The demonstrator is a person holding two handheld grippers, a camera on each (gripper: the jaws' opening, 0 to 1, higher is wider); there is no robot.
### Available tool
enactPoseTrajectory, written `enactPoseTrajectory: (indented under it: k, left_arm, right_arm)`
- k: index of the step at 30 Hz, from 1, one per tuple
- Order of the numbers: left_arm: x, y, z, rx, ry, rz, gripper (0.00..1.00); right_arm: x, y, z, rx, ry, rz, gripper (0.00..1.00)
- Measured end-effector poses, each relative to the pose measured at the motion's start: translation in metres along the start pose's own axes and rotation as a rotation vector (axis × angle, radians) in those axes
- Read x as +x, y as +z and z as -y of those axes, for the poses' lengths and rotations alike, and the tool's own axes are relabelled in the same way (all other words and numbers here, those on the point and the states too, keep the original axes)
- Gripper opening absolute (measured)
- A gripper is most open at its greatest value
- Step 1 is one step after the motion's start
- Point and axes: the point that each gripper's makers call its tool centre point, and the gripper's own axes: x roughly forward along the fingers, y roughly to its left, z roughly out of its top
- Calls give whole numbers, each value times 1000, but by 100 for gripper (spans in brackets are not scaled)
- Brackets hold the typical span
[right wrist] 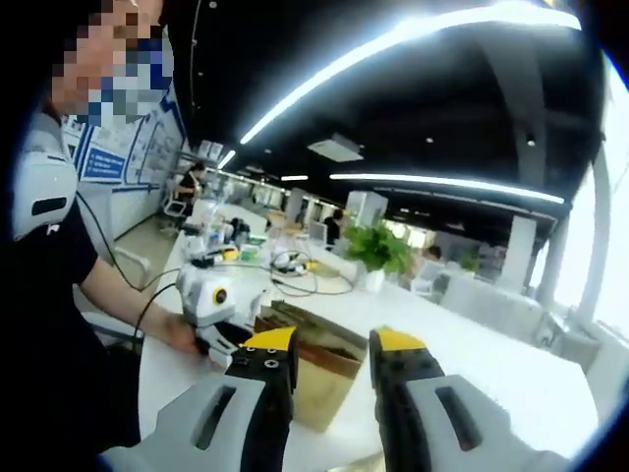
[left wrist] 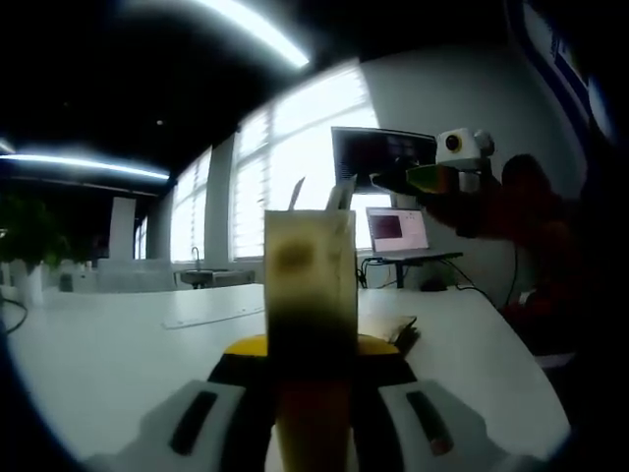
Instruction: Extract single mask from mask box in order stack masks on table
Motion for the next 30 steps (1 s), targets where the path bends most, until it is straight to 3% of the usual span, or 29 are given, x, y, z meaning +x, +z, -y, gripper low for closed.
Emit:
enactPoseTrajectory:
  k: [18,30]
  left_arm:
    - [0,0,-1,4,3,0,30]
    - [1,1,-2,8,1,0,31]
  right_arm:
    - [39,14,0,-154,104,-119,25]
    - [58,12,2,-252,197,-227,23]
